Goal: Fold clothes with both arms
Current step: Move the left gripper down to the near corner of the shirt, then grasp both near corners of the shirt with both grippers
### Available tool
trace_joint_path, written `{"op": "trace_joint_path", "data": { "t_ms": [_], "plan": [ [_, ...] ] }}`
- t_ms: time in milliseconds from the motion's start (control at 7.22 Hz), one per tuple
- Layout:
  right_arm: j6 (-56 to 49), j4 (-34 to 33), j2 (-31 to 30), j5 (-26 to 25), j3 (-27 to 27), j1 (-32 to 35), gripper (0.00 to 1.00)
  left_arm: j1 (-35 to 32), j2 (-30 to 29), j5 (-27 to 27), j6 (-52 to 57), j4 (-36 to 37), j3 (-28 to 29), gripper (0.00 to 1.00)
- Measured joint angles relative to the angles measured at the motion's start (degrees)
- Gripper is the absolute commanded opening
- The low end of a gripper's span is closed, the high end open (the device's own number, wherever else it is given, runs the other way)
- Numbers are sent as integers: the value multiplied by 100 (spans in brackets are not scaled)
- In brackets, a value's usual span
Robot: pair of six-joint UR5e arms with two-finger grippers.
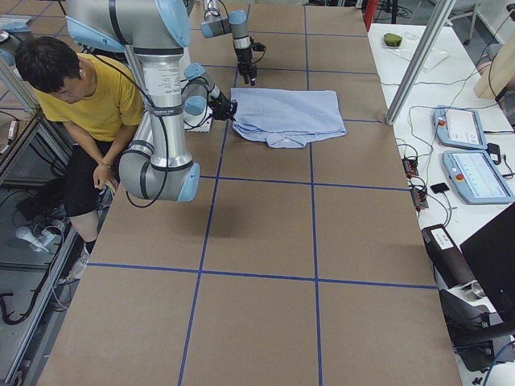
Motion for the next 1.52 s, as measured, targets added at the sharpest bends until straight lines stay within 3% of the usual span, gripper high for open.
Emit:
{"op": "trace_joint_path", "data": {
  "t_ms": [277,416,554,693,1247,1524],
  "plan": [
    [0,0,1,-2,3,-5,0,459,34,205,-366,173,-56,57],
    [0,0,2,-4,4,-6,0,577,35,288,-434,194,-57,50],
    [0,0,0,-3,4,-13,0,634,26,327,-462,200,-50,31],
    [0,0,-3,-6,3,-30,0,659,3,341,-471,202,-40,3],
    [1,0,-45,-9,50,-59,0,704,-92,415,-476,207,-115,0],
    [22,-115,-494,-7,791,-158,0,678,-57,391,-476,431,-790,0]
  ]
}}
